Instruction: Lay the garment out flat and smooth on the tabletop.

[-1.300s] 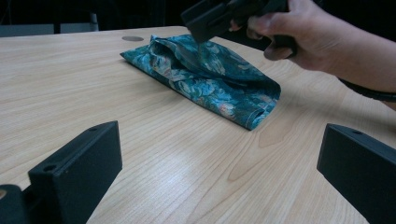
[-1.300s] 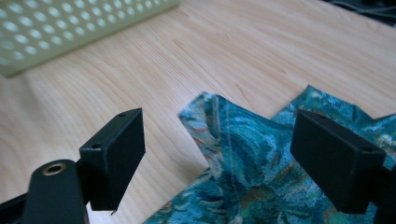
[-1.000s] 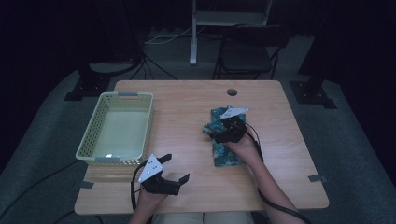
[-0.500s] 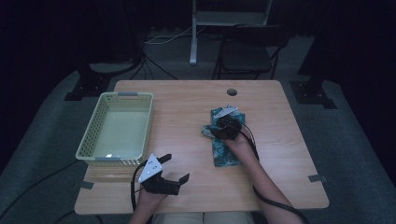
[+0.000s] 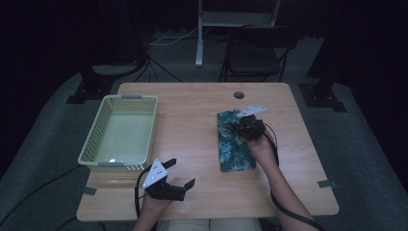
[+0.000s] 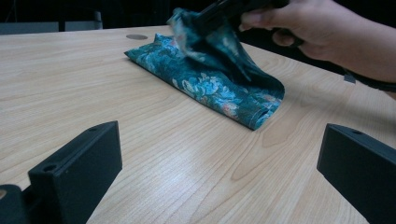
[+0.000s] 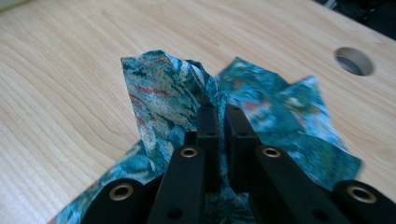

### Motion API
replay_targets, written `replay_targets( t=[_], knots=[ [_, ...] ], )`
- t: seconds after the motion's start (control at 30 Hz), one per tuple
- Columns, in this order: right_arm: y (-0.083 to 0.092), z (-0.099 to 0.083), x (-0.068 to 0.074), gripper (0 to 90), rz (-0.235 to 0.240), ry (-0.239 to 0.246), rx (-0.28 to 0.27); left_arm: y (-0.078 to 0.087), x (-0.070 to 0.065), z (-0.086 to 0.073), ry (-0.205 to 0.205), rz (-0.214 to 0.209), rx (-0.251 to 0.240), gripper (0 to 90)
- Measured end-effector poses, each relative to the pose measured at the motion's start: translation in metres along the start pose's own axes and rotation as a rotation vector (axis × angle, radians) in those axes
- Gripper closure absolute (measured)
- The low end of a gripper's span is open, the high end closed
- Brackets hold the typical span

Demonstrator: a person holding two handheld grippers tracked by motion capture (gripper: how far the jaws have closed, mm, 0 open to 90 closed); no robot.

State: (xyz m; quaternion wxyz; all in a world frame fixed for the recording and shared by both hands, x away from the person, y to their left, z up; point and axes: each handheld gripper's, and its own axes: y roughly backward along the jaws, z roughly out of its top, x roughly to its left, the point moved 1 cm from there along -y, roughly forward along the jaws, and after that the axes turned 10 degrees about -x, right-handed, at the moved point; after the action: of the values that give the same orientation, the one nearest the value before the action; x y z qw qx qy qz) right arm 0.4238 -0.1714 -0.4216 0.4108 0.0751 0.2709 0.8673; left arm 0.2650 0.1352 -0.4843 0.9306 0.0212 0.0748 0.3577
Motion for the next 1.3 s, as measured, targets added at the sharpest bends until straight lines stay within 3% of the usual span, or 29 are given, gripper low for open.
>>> replay_targets(
  t=[0.13,0.43,0.73,0.97,1.1,1.2,1.3],
  knots=[
    [0.015,-0.01,-0.008,86.0,-0.034,-0.006,-0.01,0.0,0.0,0.0,-0.001,0.0,0.001,0.4],
    [0.054,-0.038,-0.031,85.5,-0.119,-0.092,-0.066,0.0,0.0,0.0,0.0,-0.001,0.003,0.5],
    [0.08,-0.071,-0.054,79.2,-0.165,-0.171,-0.046,0.0,0.001,0.0,0.002,0.0,0.003,0.5],
    [0.089,-0.092,-0.067,69.5,-0.193,-0.2,-0.022,0.0,0.001,0.0,0.004,-0.001,0.001,0.5],
    [0.093,-0.102,-0.071,61.0,-0.188,-0.257,-0.009,0.0,0.001,0.0,0.004,-0.002,0.002,0.5],
    [0.097,-0.113,-0.073,56.5,-0.207,-0.272,0.003,0.0,0.001,0.0,0.003,-0.001,0.002,0.5],
    [0.102,-0.123,-0.075,51.1,-0.193,-0.287,-0.001,0.0,0.001,0.0,0.002,0.001,0.004,0.5]
  ],
)
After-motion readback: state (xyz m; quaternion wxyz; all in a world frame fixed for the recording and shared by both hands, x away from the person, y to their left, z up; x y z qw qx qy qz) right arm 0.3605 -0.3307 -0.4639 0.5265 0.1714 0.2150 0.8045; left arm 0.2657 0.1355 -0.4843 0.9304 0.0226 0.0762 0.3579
